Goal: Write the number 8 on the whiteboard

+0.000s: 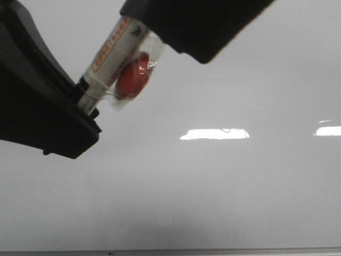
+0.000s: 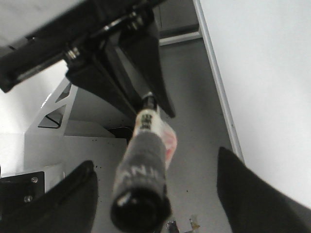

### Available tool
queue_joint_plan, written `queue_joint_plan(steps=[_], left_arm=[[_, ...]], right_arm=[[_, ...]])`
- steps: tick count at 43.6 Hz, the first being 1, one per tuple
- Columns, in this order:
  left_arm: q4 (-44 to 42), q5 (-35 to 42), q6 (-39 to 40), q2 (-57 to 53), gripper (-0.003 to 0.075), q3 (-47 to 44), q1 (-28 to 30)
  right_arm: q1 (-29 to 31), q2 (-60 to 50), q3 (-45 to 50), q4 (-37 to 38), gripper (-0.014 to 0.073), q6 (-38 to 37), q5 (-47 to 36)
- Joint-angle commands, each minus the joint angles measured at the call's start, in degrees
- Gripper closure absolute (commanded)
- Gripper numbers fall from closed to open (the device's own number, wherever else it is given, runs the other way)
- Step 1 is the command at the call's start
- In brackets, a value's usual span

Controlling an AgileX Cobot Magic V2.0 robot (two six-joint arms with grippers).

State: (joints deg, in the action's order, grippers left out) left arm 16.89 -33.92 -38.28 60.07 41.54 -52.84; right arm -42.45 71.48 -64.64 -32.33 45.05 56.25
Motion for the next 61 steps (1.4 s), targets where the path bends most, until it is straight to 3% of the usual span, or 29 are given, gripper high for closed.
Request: queue_joint_plan(steps=[1,6,9,22,24,26,33,37,43,52,58,61], left_arm=[[1.3,3.6,0.1,-1.2,0.0731,1.8,-0.5],[1.3,3.6,0.1,-1.2,0.0731,1.8,-0.5],[1.3,3.6,0.1,-1.2,0.0731,1.8,-0.5],[1.3,4.3,0.1,-1.2,0.0702,1.8,-0.5],[1.3,4.5,0.2,-1.2,0.0651,1.8,-0.5],[1.4,4.7,0.2,-1.2,0.0584,1.8,-0.5],[2.5,6.4,2.7,-1.2,0.0226,1.8,-0.5],[2.6,7.4,6.4,-2.1,0.0155,1.8,-0.3],[2.3,7.8,8.7,-6.5,0.0236,0.9,-0.2],[2.8,14.5,13.5,-18.1,0.0516,-5.7,-0.2],[4.8,19.4,15.7,-26.9,0.0699,-12.4,-0.2],[6.6,20.7,15.7,-30.7,0.0741,-15.2,-0.2]], right_arm=[[-1.0,0.3,-3.6,-2.6,0.0055,1.1,-1.0],[-1.2,1.8,-4.8,-2.6,0.0069,1.2,-0.4],[-1.2,2.7,-5.3,-2.6,0.0134,1.2,0.3],[-1.2,3.3,-5.8,-2.6,0.0607,1.2,1.4],[-1.2,3.3,-5.8,-2.6,0.0668,1.2,1.2],[-1.2,3.3,-5.8,-2.5,0.0660,1.2,1.2],[-0.7,3.3,-5.8,-1.2,0.0665,1.2,0.5],[1.7,3.3,-5.2,-0.2,0.0665,-0.4,0.6],[10.3,3.3,-3.9,0.8,0.0665,-3.0,2.4],[21.6,3.3,-2.7,-0.2,0.0665,-3.0,2.5],[24.9,3.3,-2.5,-2.9,0.0665,-3.0,-1.0],[25.1,3.3,-2.5,-4.2,0.0665,-3.0,-2.7]])
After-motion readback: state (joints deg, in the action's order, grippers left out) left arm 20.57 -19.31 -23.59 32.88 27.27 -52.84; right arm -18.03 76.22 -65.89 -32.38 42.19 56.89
